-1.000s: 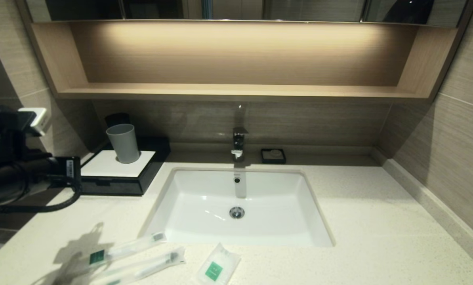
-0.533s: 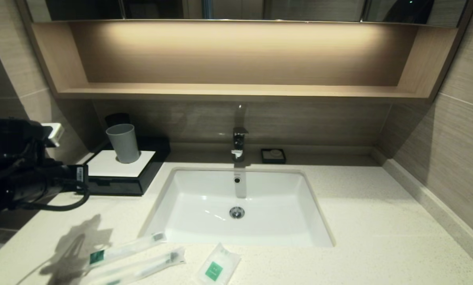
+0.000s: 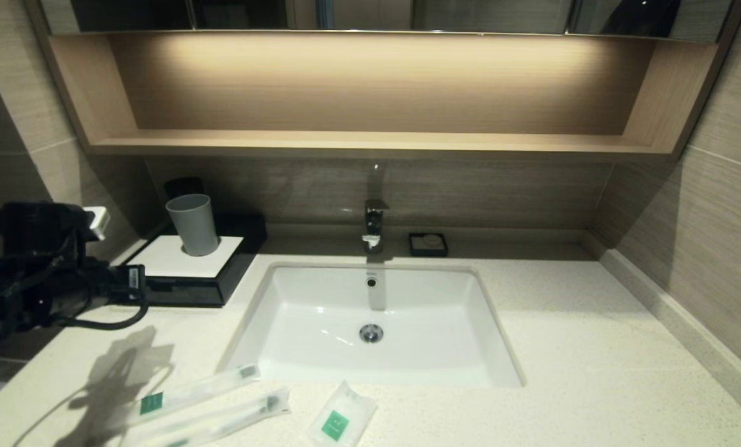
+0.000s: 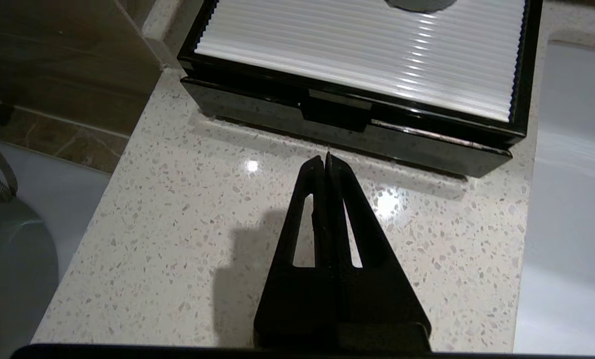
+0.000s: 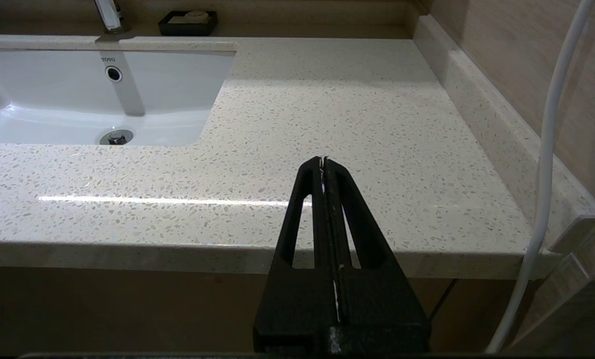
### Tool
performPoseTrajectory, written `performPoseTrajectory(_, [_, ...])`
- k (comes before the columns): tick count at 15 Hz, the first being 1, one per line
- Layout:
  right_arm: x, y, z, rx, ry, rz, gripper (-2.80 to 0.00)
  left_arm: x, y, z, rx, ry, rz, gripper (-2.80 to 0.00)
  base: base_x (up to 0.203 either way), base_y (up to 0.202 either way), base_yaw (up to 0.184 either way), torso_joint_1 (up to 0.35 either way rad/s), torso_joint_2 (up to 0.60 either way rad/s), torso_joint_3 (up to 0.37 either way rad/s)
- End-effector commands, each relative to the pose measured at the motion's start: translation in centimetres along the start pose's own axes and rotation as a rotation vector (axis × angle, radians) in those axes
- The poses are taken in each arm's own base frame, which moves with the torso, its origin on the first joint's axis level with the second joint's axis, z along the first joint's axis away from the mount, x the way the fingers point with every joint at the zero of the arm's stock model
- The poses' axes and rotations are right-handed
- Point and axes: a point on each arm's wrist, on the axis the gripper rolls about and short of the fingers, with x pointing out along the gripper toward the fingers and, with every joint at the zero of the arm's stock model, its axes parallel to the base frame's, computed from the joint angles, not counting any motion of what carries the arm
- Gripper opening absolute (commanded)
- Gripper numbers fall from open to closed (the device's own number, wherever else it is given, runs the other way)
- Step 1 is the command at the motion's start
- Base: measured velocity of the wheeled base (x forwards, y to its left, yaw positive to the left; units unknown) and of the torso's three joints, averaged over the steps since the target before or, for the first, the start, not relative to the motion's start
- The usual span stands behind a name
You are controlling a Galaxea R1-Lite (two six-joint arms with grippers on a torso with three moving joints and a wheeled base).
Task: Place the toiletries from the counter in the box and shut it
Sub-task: Open the drawer
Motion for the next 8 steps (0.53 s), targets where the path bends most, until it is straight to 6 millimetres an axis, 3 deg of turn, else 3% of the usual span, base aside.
performPoseTrajectory(1, [0.0, 0.0, 0.0, 0.000, 0.003, 0.000, -2.80, 1.7, 0.1, -1.0, -0.002, 0.022, 0.010, -2.80, 0.000, 0.000, 0.000, 0.000, 0.00, 0.000])
performPoseTrajectory(8, [0.0, 0.0, 0.0, 0.000, 0.002, 0.000, -2.80, 3.0, 0.7, -2.0, -0.017, 0.028, -0.033, -2.80, 0.000, 0.000, 0.000, 0.000, 0.00, 0.000])
